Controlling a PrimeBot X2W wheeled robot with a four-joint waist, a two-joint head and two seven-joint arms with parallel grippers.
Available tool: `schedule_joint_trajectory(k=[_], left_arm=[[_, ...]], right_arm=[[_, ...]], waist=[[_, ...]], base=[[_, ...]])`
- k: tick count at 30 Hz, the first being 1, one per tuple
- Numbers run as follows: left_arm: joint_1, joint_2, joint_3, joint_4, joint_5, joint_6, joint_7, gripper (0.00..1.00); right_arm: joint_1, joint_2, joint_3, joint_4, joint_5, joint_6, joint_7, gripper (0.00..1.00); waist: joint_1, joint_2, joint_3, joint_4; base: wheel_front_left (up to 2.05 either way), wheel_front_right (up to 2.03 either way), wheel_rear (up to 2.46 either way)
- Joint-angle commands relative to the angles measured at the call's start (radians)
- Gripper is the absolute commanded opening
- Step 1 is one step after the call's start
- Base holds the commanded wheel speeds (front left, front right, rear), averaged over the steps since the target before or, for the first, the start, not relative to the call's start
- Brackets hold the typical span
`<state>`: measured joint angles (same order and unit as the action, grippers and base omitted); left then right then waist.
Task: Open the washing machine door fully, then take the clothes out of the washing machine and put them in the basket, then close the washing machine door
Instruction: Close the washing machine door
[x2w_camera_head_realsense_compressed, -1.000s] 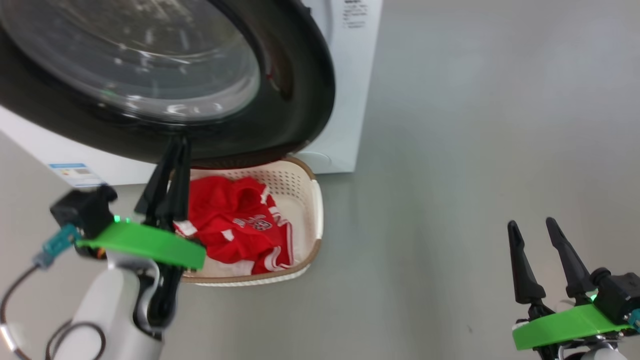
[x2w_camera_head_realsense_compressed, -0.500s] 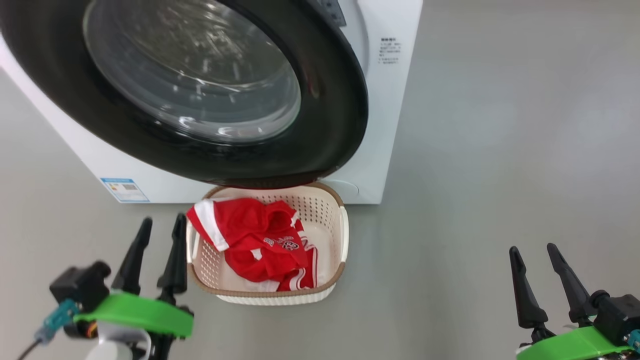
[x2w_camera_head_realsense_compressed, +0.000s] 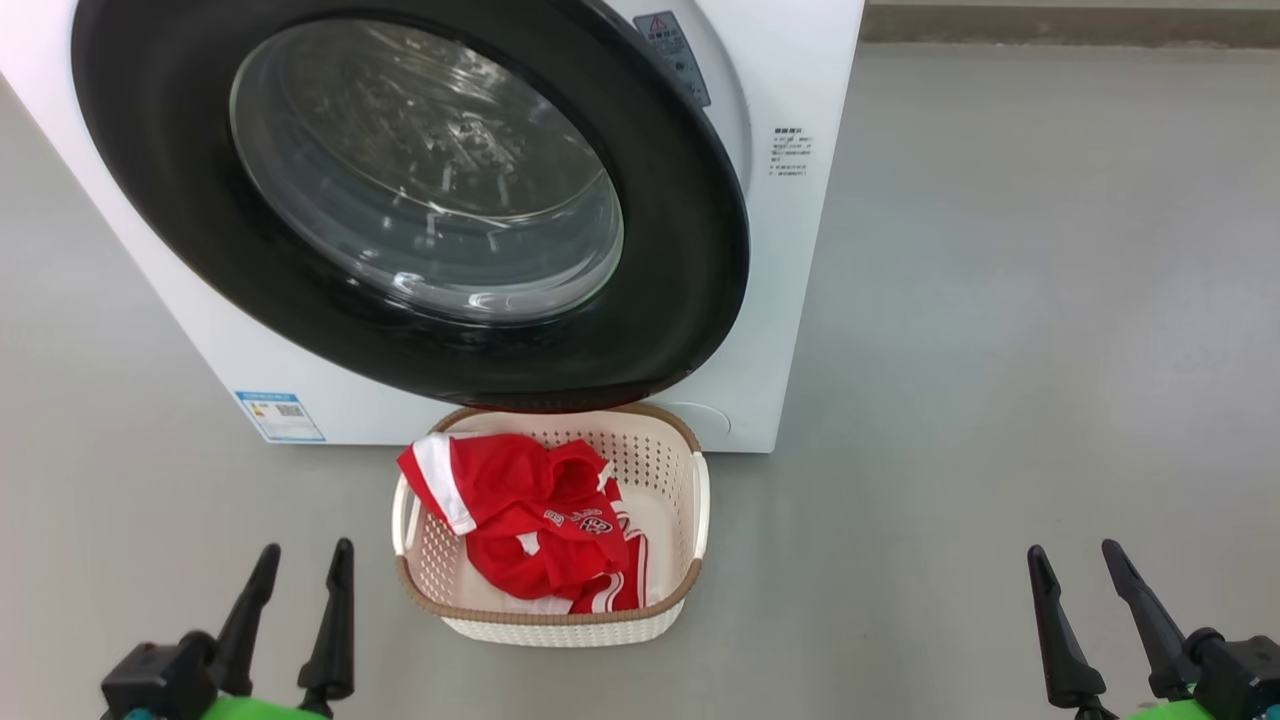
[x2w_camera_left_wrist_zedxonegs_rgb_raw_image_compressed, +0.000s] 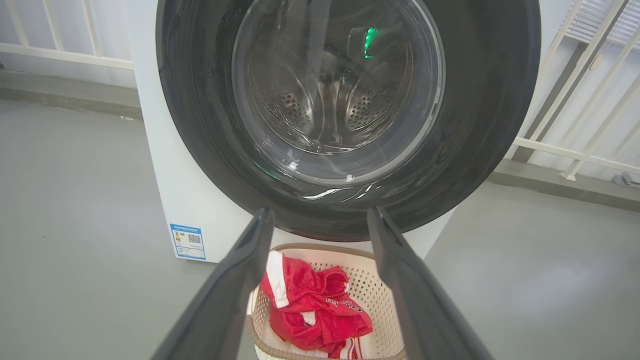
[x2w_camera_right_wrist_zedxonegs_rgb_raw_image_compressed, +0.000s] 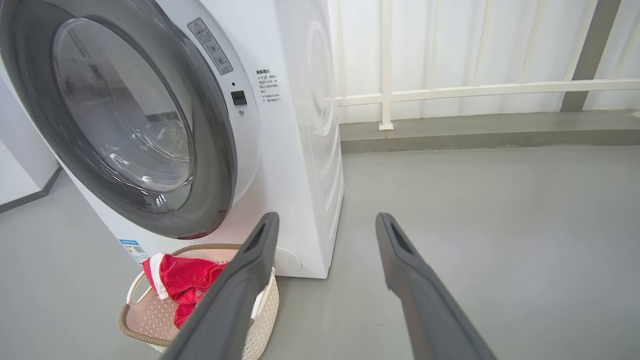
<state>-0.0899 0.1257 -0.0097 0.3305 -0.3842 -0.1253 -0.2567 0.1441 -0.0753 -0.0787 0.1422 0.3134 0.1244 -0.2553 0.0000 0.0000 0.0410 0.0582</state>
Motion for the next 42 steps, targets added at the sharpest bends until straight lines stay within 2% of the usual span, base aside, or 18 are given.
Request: schedule_joint_trajectory(k=[1, 10, 22, 23, 24, 25, 26, 27, 33, 42], left_arm=[[-0.009, 0.015, 0.039, -0.03, 0.008, -0.005, -0.005, 1.0], [0.065, 0.005, 0.083, -0.069, 0.089, -0.005, -0.005, 1.0], [0.072, -0.011, 0.103, -0.073, 0.109, -0.005, -0.005, 1.0], [0.071, -0.012, 0.102, -0.073, 0.11, -0.005, -0.005, 1.0], [0.07, -0.013, 0.102, -0.075, 0.111, -0.005, -0.005, 1.0], [0.068, -0.015, 0.102, -0.077, 0.111, -0.005, -0.005, 1.0], [0.066, -0.018, 0.101, -0.079, 0.111, -0.005, -0.005, 1.0], [0.063, -0.02, 0.1, -0.08, 0.111, -0.005, -0.005, 1.0], [0.051, -0.045, 0.091, -0.09, 0.115, -0.005, -0.005, 1.0], [0.028, -0.072, 0.061, -0.11, 0.105, -0.005, -0.005, 1.0]], right_arm=[[-0.009, -0.023, 0.019, -0.026, -0.003, 0.006, -0.006, 1.0], [0.032, -0.016, 0.002, -0.032, -0.005, 0.006, -0.006, 1.0], [0.036, -0.011, -0.009, -0.036, -0.007, 0.006, -0.006, 1.0], [0.034, -0.01, -0.007, -0.038, -0.006, 0.006, -0.006, 0.94], [0.032, -0.009, -0.005, -0.039, -0.005, 0.006, -0.006, 0.63], [0.029, -0.008, 0.002, -0.039, -0.003, 0.006, -0.006, 0.45], [0.024, -0.007, 0.007, -0.04, -0.001, 0.006, -0.006, 0.15], [0.017, -0.007, 0.014, -0.04, 0.001, 0.006, -0.006, 0.0], [-0.06, -0.003, 0.061, -0.033, 0.012, 0.006, -0.006, 0.0], [-0.283, 0.005, 0.156, 0.006, 0.025, 0.006, -0.006, 0.0]], waist=[[0.0, 0.0, -0.003, 0.0], [0.0, 0.0, -0.023, -0.007], [0.0, 0.0, -0.021, -0.007], [0.0, 0.0, -0.02, -0.004], [0.0, 0.0, -0.02, -0.002], [0.0, 0.0, -0.019, 0.001], [0.0, 0.0, -0.015, 0.006], [0.0, 0.0, -0.012, 0.01], [0.0, 0.0, 0.004, 0.049], [0.0, 0.0, 0.048, 0.134]], base=[[0.0, 0.0, 0.0], [0.0, 0.0, 0.0], [0.0, 0.0, 0.0], [0.0, 0.0, 0.0], [0.0, 0.0, 0.0], [0.0, 0.0, 0.0], [0.0, 0.0, 0.0], [0.0, 0.0, 0.0], [0.0, 0.0, 0.0], [0.0, 0.0, 0.0]])
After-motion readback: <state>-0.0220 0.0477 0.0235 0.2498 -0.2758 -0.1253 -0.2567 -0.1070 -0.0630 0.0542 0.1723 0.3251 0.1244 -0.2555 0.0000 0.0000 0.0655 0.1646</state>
